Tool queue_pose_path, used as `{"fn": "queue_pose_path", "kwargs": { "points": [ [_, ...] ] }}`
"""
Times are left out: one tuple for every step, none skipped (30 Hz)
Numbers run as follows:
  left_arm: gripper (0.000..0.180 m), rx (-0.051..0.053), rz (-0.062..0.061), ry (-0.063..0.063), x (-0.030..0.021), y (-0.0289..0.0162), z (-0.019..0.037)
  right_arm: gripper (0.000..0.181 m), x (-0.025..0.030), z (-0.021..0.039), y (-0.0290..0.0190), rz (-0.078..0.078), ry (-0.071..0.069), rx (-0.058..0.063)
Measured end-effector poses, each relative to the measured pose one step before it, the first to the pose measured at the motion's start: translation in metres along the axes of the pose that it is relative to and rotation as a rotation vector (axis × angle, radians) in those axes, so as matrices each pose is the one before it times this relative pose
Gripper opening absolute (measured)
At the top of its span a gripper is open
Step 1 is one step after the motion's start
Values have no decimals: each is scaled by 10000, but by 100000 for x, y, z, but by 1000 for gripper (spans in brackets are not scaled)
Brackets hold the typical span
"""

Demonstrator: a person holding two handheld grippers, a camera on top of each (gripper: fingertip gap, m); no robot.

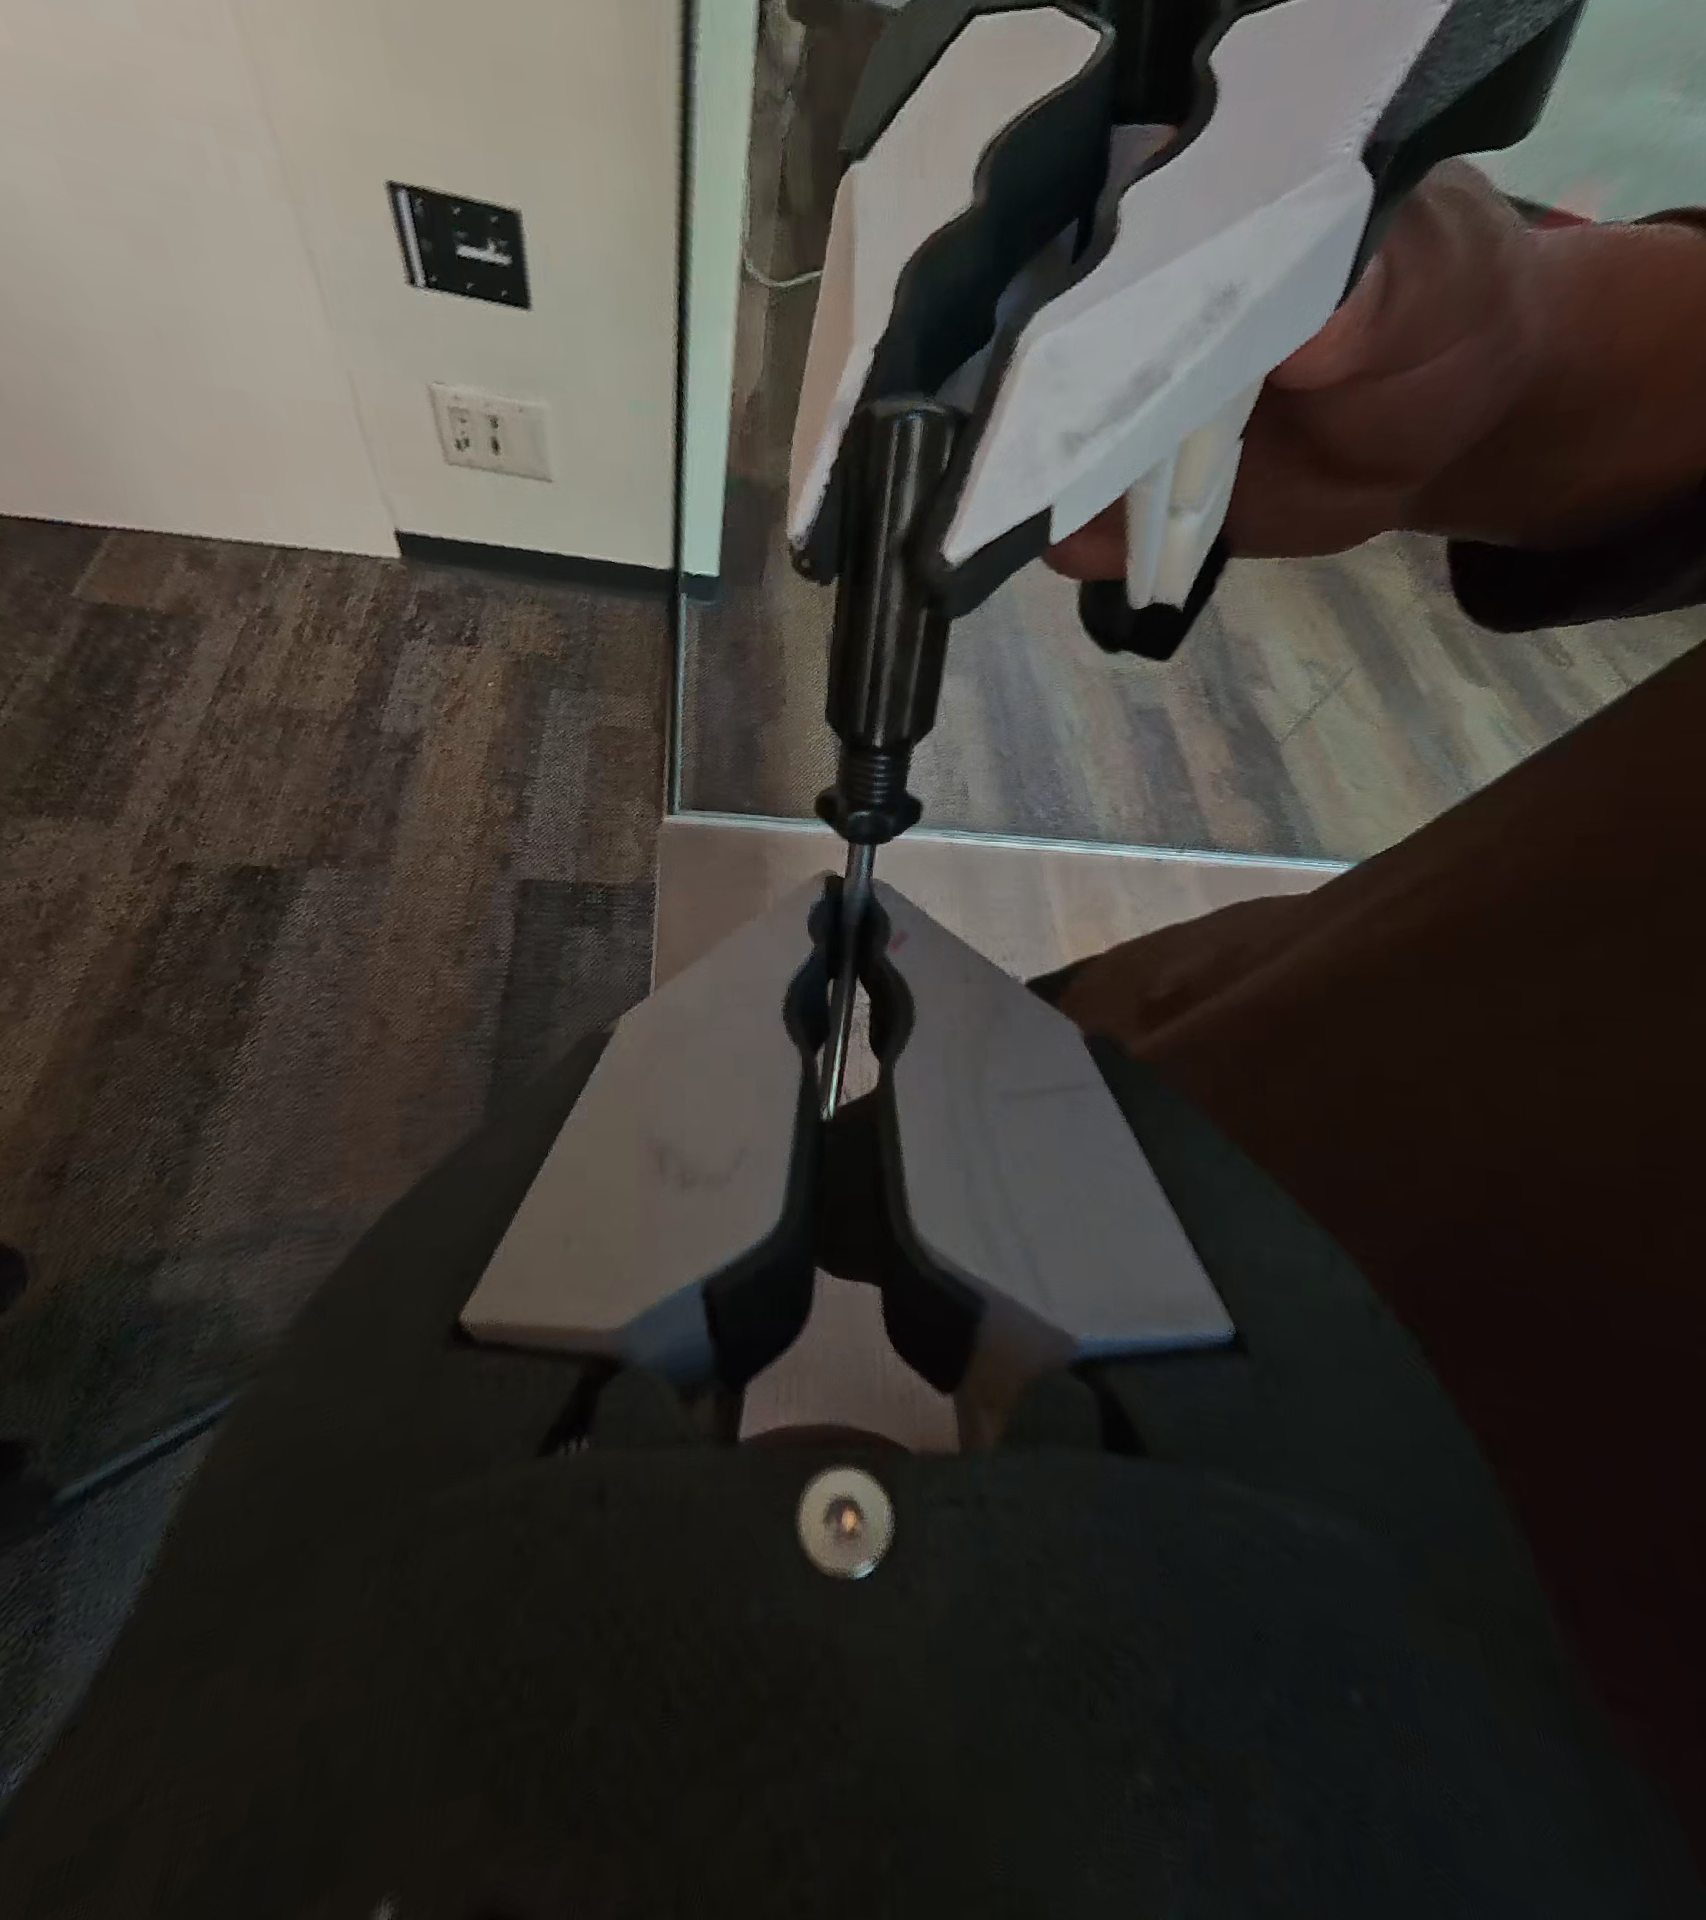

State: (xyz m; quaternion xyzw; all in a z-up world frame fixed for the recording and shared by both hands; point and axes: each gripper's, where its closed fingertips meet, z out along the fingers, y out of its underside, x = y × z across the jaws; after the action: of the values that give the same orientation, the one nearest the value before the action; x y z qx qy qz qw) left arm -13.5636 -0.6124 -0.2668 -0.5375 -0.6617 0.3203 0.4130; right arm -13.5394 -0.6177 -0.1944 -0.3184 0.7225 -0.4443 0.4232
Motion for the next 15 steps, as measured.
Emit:
{"fn": "queue_pose_path", "kwargs": {
  "points": [
    [0, -119, -94, -86, -1798, -520, 515, 10, 1783, 214, -547, -15, -195, 111],
    [1, -163, -121, -128, -1667, -447, 367, 10, 1718, 167, -562, -56, -235, 150],
    [2, -298, -186, -200, -1935, -402, 586, 11, 1898, 85, -677, -50, -270, 166],
    [2, -380, -206, -294, -1858, -441, 500, 11, 2020, 26, -707, -4, -278, 160],
    [1, -259, -189, -380, -1831, -836, 452, 11, 2181, -80, -745, 124, -254, 90],
    [0, -164, -135, -232, -1371, -1200, 374, 11, 1961, -217, -907, 275, -257, 22],
    [0, -104, -22, -84, -1094, -1434, 360, 11, 1521, -373, -1154, 203, -262, 63],
    [0, -132, 90, -113, -1096, -1290, 340, 11, 1365, -515, -1229, -28, -220, 91],
    [0, -215, 115, -138, -1262, -1002, 543, 11, 1209, -555, -977, -169, -194, 30],
    [1, -232, 84, -201, -1409, -724, 661, 11, 1337, -548, -618, -170, -117, -34],
    [1, -180, 24, -177, -1241, -543, 666, 11, 1454, -521, -287, -33, -52, -51],
    [1, -132, -72, -118, -1047, -514, 702, 10, 1493, -474, -141, 155, -47, -40],
    [0, -44, -92, -24, -793, -688, 602, 10, 1479, -492, -233, 291, -42, 10],
    [0, 64, -5, 101, -403, -805, 409, 10, 1231, -493, -474, 302, -57, 99],
    [0, 71, 83, 100, -434, -742, 362, 10, 848, -400, -589, 161, -62, 145]
  ]
}}
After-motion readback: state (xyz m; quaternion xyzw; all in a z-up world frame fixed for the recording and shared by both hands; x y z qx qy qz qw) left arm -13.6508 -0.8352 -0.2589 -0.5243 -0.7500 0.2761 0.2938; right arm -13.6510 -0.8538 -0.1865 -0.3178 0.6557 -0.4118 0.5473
